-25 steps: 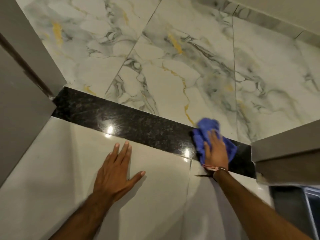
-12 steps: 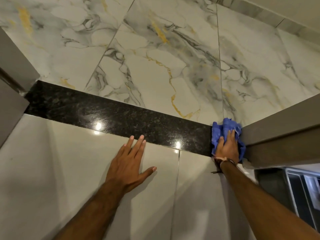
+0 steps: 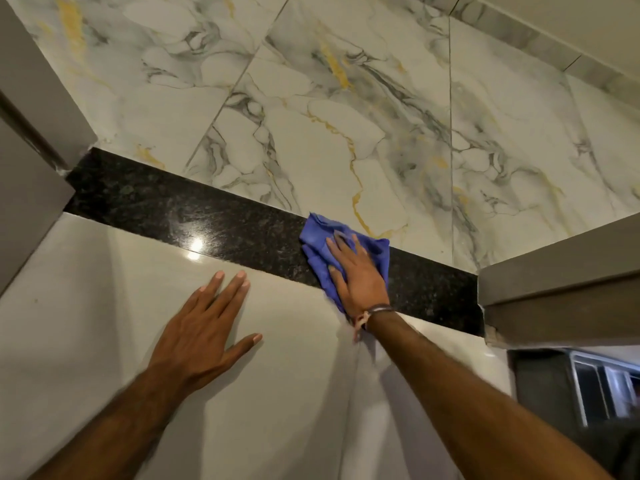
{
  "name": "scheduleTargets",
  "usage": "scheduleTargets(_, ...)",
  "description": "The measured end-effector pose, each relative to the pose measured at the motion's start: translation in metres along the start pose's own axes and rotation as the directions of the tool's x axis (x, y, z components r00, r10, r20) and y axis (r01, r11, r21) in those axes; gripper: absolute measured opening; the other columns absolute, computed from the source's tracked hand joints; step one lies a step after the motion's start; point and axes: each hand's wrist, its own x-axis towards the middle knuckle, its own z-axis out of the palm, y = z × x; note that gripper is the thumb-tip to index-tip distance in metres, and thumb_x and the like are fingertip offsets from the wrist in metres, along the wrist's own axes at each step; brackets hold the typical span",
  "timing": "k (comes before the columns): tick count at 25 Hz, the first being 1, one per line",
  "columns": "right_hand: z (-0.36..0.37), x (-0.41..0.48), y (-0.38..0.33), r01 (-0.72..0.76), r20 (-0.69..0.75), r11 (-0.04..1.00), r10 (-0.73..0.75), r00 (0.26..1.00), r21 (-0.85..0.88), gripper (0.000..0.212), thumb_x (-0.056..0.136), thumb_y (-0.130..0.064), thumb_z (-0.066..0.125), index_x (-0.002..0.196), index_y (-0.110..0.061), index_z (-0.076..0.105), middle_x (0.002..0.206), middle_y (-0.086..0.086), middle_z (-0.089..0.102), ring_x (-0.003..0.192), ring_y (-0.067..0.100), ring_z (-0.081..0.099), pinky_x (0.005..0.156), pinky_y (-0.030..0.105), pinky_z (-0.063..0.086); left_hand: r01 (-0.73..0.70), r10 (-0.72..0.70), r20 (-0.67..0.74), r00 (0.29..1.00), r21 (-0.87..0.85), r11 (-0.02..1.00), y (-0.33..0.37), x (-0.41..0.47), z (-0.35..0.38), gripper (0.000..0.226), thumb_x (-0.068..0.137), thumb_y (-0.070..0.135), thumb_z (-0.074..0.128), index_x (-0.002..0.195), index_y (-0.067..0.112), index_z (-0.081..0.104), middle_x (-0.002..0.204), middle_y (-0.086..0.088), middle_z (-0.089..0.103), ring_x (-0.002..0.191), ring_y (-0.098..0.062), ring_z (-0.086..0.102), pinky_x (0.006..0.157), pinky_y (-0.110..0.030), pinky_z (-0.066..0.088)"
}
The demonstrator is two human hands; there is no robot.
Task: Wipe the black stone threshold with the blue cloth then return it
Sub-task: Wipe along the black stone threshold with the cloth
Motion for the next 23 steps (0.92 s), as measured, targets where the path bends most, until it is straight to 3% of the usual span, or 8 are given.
scheduleTargets(2, 0.014, 0.020, -0.031, -0.225, -0.110, 0.973, 0.230, 0.967, 0.054, 0.052, 0.101, -0.037, 0.037, 0.150, -0.021, 0.034, 0.158, 0.005, 0.034, 0.149, 0.027, 0.023, 0.121, 0.043, 0.022, 0.034, -0.034, -0.009, 0.999, -0.006, 0.999, -0.017, -0.013, -0.003, 0.093, 0.089, 0.077, 0.014, 0.159, 0.017, 0.004, 0.169, -0.001, -0.002, 0.156, -0.023, -0.005, 0.126, -0.043, 0.010)
scheduleTargets(3, 0.020, 0.024, -0.050, -0.184, -0.089, 0.980, 0.191, 0.978, 0.076, 0.051, 0.100, -0.037, 0.038, 0.147, -0.019, 0.038, 0.155, 0.008, 0.039, 0.146, 0.030, 0.028, 0.120, 0.046, 0.024, 0.061, -0.061, -0.007, 0.998, -0.010, 0.998, -0.026, -0.020, -0.005, 0.092, 0.090, 0.076, 0.016, 0.160, 0.017, 0.008, 0.169, -0.001, 0.002, 0.156, -0.023, -0.002, 0.125, -0.044, 0.013)
scheduleTargets(6, 0.047, 0.050, -0.099, 0.262, 0.084, 0.965, -0.262, 0.961, 0.009, 0.052, 0.098, -0.033, 0.043, 0.149, -0.022, 0.036, 0.159, 0.004, 0.033, 0.149, 0.029, 0.020, 0.123, 0.042, 0.014, 0.135, -0.135, -0.001, 0.991, 0.017, 0.991, -0.049, -0.035, -0.015, 0.092, 0.089, 0.075, 0.019, 0.160, 0.016, 0.016, 0.169, 0.000, 0.008, 0.156, -0.025, 0.005, 0.123, -0.043, 0.018)
scheduleTargets(9, 0.080, 0.082, -0.144, 0.101, -0.007, 0.994, -0.101, 0.995, -0.042, 0.056, 0.100, -0.036, 0.037, 0.153, -0.020, 0.027, 0.163, 0.004, 0.020, 0.152, 0.031, 0.008, 0.124, 0.043, 0.010, 0.243, -0.243, -0.028, 0.970, 0.019, 0.970, -0.074, -0.052, -0.021, 0.092, 0.088, 0.076, 0.020, 0.160, 0.019, 0.014, 0.169, 0.004, 0.004, 0.156, -0.023, 0.004, 0.121, -0.039, 0.018)
scheduleTargets(12, 0.112, 0.108, -0.208, 0.389, 0.122, 0.919, -0.379, 0.917, -0.067, 0.056, 0.100, -0.036, 0.039, 0.153, -0.021, 0.027, 0.164, 0.003, 0.019, 0.152, 0.032, 0.005, 0.122, 0.042, 0.010, 0.360, -0.359, -0.051, 0.932, 0.010, 0.933, -0.102, -0.062, -0.024, 0.094, 0.086, 0.078, 0.019, 0.161, 0.022, 0.010, 0.169, 0.007, -0.002, 0.156, -0.021, 0.002, 0.122, -0.039, 0.016)
scheduleTargets(16, 0.155, 0.138, -0.284, 0.086, 0.053, 0.996, -0.085, 0.995, -0.018, 0.058, 0.100, -0.039, 0.036, 0.154, -0.022, 0.022, 0.165, 0.002, 0.014, 0.151, 0.035, -0.003, 0.123, 0.046, 0.010, 0.430, -0.430, -0.074, 0.900, -0.012, 0.903, -0.138, -0.070, -0.021, 0.093, 0.087, 0.083, 0.011, 0.160, 0.026, -0.002, 0.166, 0.014, -0.014, 0.156, -0.016, -0.007, 0.124, -0.038, 0.007)
scheduleTargets(20, 0.157, 0.174, -0.302, 0.391, 0.192, 0.918, -0.372, 0.908, -0.068, 0.054, 0.098, -0.035, 0.039, 0.151, -0.027, 0.030, 0.163, -0.001, 0.021, 0.151, 0.033, 0.006, 0.122, 0.044, 0.011, 0.426, -0.427, -0.020, 0.904, -0.017, 0.904, -0.151, -0.074, -0.020, 0.091, 0.083, 0.088, 0.006, 0.153, 0.035, -0.021, 0.161, 0.019, -0.026, 0.152, -0.011, -0.019, 0.122, -0.038, 0.002)
scheduleTargets(23, 0.154, 0.158, -0.292, 0.239, 0.144, 0.970, -0.229, 0.963, -0.053, 0.055, 0.098, -0.037, 0.039, 0.151, -0.027, 0.029, 0.163, 0.000, 0.022, 0.151, 0.034, 0.006, 0.122, 0.047, 0.011, 0.479, -0.480, 0.002, 0.877, -0.044, 0.877, -0.139, -0.070, -0.018, 0.094, 0.080, 0.089, 0.001, 0.151, 0.033, -0.023, 0.164, 0.013, -0.026, 0.152, -0.013, -0.021, 0.123, -0.038, 0.001)
